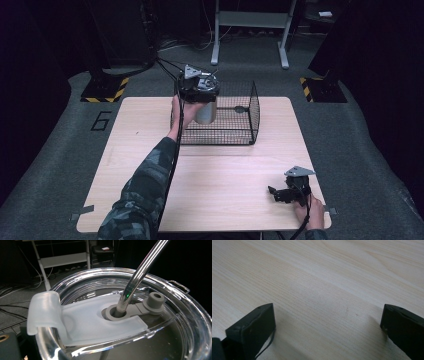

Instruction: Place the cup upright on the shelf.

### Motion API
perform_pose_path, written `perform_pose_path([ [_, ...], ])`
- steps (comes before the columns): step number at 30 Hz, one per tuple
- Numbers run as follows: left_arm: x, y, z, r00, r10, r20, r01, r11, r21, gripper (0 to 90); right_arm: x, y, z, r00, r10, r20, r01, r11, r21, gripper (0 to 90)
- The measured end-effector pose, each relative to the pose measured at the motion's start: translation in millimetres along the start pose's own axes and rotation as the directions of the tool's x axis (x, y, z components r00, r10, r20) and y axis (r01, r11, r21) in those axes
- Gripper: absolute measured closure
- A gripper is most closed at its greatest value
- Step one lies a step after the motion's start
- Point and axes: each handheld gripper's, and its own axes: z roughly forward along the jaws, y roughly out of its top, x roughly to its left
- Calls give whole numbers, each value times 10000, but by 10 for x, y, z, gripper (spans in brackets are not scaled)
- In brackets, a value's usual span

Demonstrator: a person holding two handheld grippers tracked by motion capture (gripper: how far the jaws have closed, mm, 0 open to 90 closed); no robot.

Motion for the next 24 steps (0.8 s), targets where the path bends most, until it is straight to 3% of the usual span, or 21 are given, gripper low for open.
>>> perform_pose_path([
  [9,1,-69,148,10000,47,-63,-45,9995,298,34,1,0,0,10000,13,5,-13,10000,-6,0],
  [24,74,-262,366,9996,-195,-225,213,9961,854,34,2,-1,2,10000,4,39,-4,10000,-41,0],
])
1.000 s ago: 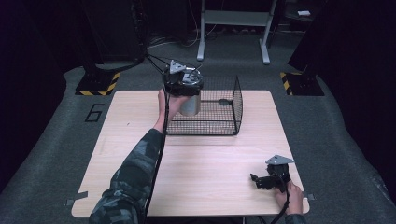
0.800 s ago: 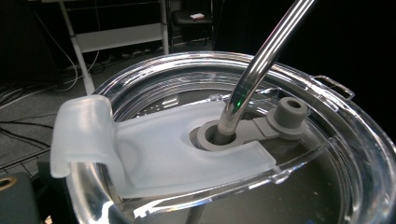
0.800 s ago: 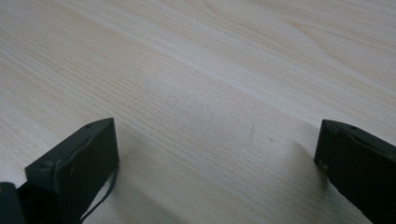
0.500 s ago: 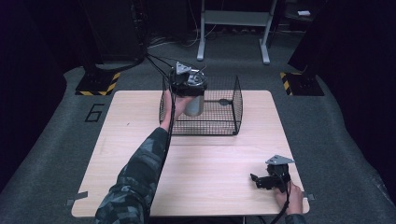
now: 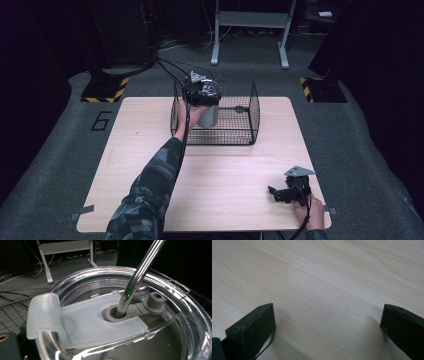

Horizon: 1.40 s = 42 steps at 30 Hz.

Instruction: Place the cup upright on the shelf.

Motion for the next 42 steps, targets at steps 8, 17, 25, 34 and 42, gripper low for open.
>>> perform_pose_path([
  [8,-11,-81,112,10000,-52,37,51,9996,288,34,3,-1,0,10000,32,-2,-32,10000,1,0],
  [17,-39,-121,189,10000,42,-18,-41,9978,656,34,1,0,-2,10000,30,-39,-30,10000,34,0],
  [25,-23,-158,236,10000,-10,-19,11,9951,993,34,4,0,-3,10000,61,-46,-61,10000,54,0],
  [34,-69,-242,329,9997,227,-39,-218,9880,1530,34,2,0,-1,10000,24,-2,-24,10000,11,0],
  [42,-75,-264,365,9995,314,1,-309,9839,1760,35,1,0,-1,10000,10,-5,-10,10000,14,0],
])
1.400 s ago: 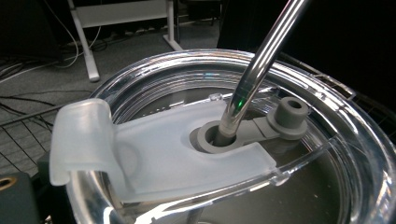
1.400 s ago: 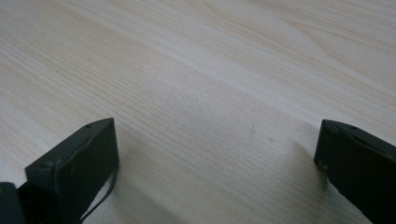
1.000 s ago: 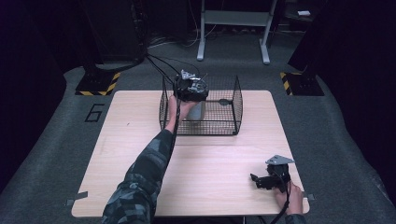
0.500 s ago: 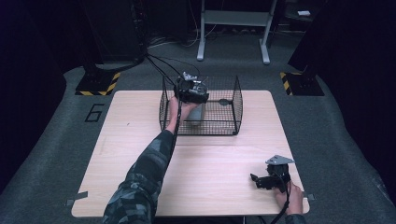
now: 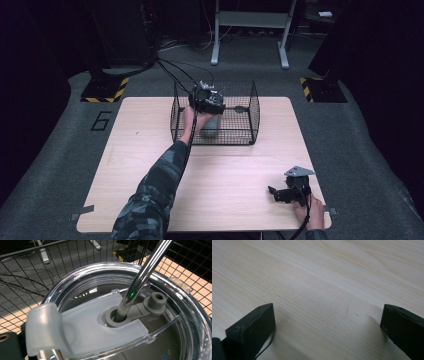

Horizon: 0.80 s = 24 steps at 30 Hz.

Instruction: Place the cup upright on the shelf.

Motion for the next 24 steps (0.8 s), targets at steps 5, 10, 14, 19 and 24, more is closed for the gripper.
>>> perform_pose_path([
  [5,11,-14,-4,10000,72,4,-72,10000,59,34,0,0,0,10000,-5,-2,5,10000,5,0],
  [10,7,-21,-11,10000,-3,27,2,9998,195,33,0,0,0,10000,1,2,-1,10000,2,0],
  [14,-1,-36,-33,10000,21,2,-21,9993,377,33,0,0,0,10000,-5,0,5,10000,5,0],
  [19,-5,-50,-52,9999,139,9,-139,9991,392,33,1,0,0,10000,7,2,-7,10000,2,0],
  [24,5,-49,-58,10000,-40,76,37,9992,400,29,0,0,0,10000,6,-6,-6,10000,4,0],
])
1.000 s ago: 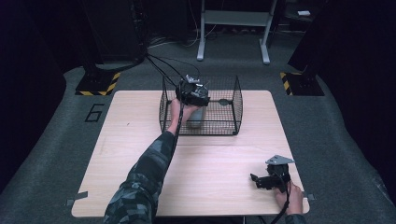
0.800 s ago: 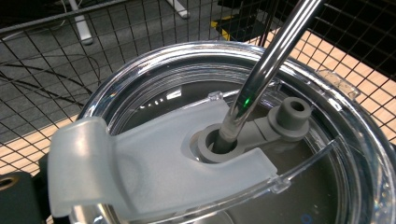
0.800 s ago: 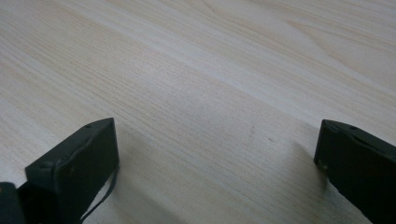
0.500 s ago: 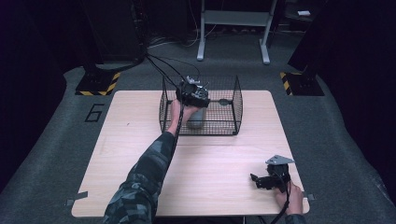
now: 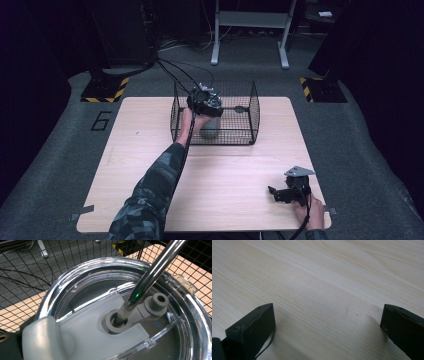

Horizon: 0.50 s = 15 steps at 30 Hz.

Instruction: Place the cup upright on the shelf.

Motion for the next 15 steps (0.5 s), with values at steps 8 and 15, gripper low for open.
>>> perform_pose_path([
  [8,-28,18,-39,9999,-139,-34,140,9998,155,0,0,0,0,10000,-4,2,4,10000,3,0],
  [15,-19,34,-135,10000,-10,-91,12,9997,258,0,3,0,0,10000,39,-6,-39,10000,7,0],
])
